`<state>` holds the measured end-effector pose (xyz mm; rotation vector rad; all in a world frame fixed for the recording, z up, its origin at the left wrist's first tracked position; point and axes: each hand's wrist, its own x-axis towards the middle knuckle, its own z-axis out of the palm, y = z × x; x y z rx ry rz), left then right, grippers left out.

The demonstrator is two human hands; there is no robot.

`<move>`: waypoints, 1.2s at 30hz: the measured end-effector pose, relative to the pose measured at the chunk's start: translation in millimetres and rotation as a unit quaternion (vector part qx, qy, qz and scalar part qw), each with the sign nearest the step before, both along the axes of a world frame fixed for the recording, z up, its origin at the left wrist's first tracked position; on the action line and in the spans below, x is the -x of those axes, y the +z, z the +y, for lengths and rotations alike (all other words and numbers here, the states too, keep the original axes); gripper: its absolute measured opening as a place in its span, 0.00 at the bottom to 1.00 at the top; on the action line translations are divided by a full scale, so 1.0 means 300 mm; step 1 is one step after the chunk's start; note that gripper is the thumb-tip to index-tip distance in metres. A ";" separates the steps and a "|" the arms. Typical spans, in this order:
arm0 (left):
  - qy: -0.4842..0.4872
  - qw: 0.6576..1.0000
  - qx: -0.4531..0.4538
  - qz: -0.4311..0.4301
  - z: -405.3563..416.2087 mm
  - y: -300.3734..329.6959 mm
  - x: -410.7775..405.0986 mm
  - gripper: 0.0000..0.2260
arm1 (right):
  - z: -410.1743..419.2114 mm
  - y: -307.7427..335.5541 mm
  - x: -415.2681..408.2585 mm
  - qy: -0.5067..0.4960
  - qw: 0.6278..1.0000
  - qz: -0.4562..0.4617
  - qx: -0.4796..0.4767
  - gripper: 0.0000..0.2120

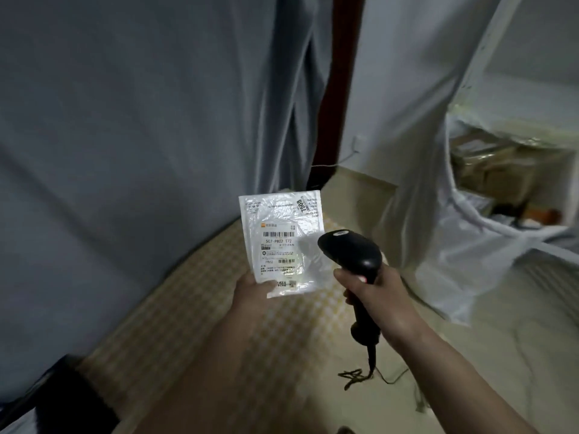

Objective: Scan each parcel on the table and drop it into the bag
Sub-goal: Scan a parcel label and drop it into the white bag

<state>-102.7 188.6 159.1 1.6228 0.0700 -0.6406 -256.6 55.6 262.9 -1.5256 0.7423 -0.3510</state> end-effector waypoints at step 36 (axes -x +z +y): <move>-0.375 0.926 0.010 -0.049 -1.507 0.031 -0.047 0.20 | -1.118 -0.014 0.082 -0.264 0.964 0.016 -0.011 0.09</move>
